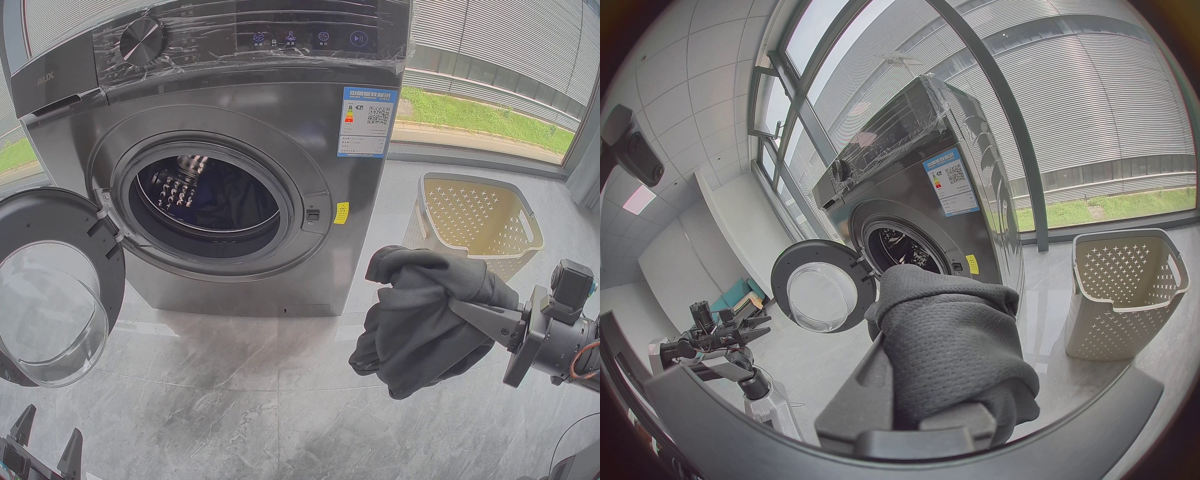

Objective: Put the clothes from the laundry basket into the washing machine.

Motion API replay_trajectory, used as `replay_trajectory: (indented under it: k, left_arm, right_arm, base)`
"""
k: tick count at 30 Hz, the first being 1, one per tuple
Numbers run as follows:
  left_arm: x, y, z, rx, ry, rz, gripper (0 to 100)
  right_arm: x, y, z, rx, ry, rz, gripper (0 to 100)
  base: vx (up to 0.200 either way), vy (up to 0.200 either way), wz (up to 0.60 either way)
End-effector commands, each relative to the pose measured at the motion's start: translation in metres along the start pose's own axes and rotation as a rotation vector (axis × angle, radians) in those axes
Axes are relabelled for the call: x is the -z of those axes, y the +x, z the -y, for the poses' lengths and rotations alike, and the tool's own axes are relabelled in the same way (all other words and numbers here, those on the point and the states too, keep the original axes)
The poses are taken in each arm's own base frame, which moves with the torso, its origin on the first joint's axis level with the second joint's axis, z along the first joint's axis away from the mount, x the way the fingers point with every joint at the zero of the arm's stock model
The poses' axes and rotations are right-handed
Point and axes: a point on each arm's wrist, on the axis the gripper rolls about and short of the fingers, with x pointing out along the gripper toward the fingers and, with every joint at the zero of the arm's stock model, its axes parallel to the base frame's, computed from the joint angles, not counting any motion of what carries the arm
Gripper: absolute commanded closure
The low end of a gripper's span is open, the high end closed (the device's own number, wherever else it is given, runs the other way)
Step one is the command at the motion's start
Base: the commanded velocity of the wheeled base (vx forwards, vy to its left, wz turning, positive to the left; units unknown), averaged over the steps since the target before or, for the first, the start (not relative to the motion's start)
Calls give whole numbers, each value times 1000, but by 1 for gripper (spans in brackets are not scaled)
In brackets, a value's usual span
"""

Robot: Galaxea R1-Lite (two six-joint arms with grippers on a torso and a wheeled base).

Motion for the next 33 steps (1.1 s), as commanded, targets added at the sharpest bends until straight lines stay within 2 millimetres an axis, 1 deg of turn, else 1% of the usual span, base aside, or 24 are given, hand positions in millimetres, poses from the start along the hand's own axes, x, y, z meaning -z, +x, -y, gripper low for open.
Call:
replay_trajectory:
  k: [1,6,15,21,30,33]
  left_arm:
    - [4,0,0,1,-1,-7,0]
    - [4,0,0,0,-2,-6,0]
    - [4,0,0,0,-1,-6,0]
    - [5,1,0,-1,-1,-8,0]
    - [4,0,0,0,-1,-6,0]
    - [4,0,0,1,-1,-7,0]
  right_arm:
    - [-3,1,0,-1,2,9,100]
    - [-4,1,0,3,1,16,100]
    - [-3,2,0,4,2,10,100]
    - [-3,2,0,4,3,10,100]
    - [1,6,1,6,24,-12,100]
    - [1,7,1,8,26,-11,100]
  base:
    - [0,200,0]
    - [0,200,0]
    - [0,0,0]
    - [-200,0,0]
    - [0,0,0]
    - [0,200,0]
